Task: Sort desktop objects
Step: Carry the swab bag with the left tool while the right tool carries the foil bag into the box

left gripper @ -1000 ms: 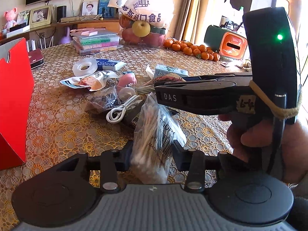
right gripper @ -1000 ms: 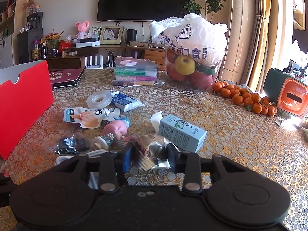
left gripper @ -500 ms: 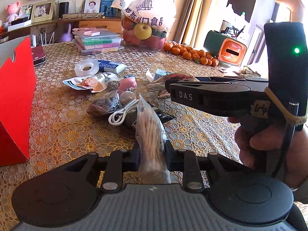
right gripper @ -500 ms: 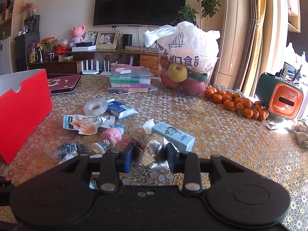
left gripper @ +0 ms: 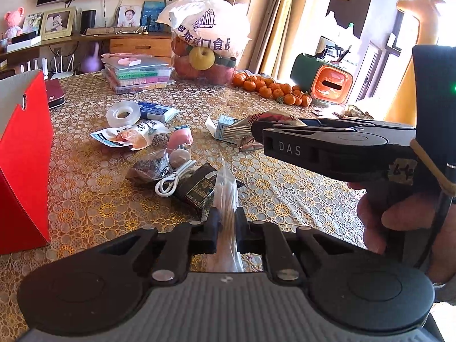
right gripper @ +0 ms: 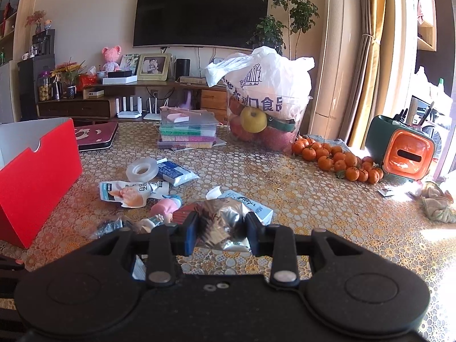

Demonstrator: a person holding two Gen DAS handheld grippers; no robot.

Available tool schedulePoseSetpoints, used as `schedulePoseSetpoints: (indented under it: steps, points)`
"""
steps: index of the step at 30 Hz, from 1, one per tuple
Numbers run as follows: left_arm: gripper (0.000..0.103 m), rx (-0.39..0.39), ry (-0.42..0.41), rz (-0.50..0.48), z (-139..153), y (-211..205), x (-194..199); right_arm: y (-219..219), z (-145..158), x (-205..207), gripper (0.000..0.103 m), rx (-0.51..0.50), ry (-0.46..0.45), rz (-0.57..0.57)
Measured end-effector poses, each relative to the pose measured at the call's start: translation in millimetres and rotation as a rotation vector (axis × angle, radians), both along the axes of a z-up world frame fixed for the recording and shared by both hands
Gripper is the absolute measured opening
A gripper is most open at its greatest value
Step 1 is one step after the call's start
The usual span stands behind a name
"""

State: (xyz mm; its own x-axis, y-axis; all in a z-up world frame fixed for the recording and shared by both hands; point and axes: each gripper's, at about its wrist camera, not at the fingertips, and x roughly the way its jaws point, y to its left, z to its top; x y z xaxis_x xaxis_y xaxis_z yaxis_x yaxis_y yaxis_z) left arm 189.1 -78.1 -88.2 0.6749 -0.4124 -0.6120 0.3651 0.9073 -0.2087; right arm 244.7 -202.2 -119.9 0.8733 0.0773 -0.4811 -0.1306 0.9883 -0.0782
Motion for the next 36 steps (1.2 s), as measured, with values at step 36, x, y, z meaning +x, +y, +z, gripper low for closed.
schedulePoseSetpoints:
  steps: [36]
  points:
    - [0.010,-0.060,-0.072,0.059,80.3,54.9,-31.8,28.0,66.2,-51.6,0.034,0.048,-0.054,0.099]
